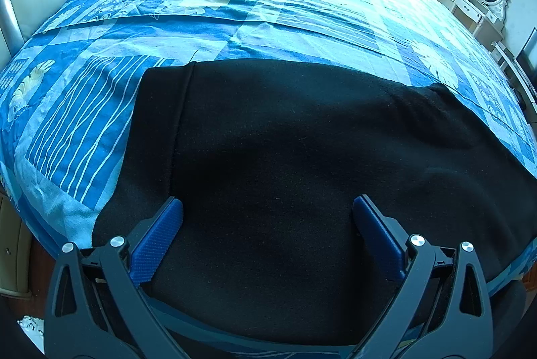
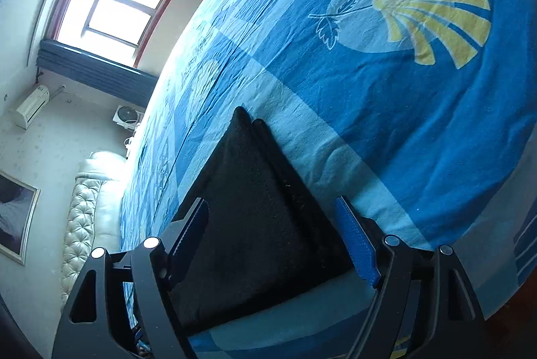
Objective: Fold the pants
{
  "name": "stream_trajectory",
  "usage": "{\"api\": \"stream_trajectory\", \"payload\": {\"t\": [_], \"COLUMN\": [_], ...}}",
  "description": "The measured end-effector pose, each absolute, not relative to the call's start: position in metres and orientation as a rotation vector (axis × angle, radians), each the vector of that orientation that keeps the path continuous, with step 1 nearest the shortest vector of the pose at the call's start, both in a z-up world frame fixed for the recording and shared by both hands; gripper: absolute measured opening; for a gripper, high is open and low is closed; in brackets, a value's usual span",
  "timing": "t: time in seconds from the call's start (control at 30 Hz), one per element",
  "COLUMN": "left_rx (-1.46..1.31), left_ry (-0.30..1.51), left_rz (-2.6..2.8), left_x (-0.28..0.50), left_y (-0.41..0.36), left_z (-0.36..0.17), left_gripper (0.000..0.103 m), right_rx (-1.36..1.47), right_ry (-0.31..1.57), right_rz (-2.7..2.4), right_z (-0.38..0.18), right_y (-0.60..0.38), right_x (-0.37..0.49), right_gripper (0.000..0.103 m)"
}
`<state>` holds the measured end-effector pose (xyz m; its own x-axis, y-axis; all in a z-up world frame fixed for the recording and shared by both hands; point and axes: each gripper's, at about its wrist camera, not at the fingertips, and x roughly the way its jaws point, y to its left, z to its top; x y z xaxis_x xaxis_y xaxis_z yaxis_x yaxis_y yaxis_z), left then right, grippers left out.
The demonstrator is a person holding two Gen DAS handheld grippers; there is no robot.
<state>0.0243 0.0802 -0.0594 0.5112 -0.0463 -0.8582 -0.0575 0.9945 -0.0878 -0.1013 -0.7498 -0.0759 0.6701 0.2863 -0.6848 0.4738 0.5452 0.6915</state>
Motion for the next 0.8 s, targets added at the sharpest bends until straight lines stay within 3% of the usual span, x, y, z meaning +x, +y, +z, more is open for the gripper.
{"api": "stream_trajectory", "payload": {"t": [0.13,0.17,0.23,0.5,0.8], "left_rx": [-0.109,-0.109,-0.11,-0.12,-0.115], "left_ry": [1.03,1.028,1.029,1.034,1.034], "left_rz": [0.008,0.008,0.003,-0.01,-0.01], "left_x": [0.024,0.023,0.023,0.023,0.022], "left_y": [0.08,0.08,0.081,0.082,0.082], "left_z": [-0.06,-0.06,-0.06,-0.059,-0.058], "left_gripper": [0.101,0.101,0.101,0.101,0.101], "right_rx": [0.956,0.957,0.973,1.091,0.943], "right_ry": [0.941,0.938,0.921,0.647,0.583], "right_rz": [-0.125,-0.131,-0.141,-0.076,0.157], "right_z": [-0.077,-0.077,-0.075,-0.017,0.08], "right_y": [-0.725,-0.722,-0.714,-0.683,-0.58], "right_x": [-0.089,-0.089,-0.089,-0.086,-0.046], "right_gripper": [0.052,0.039,0.026,0.024,0.024]}}
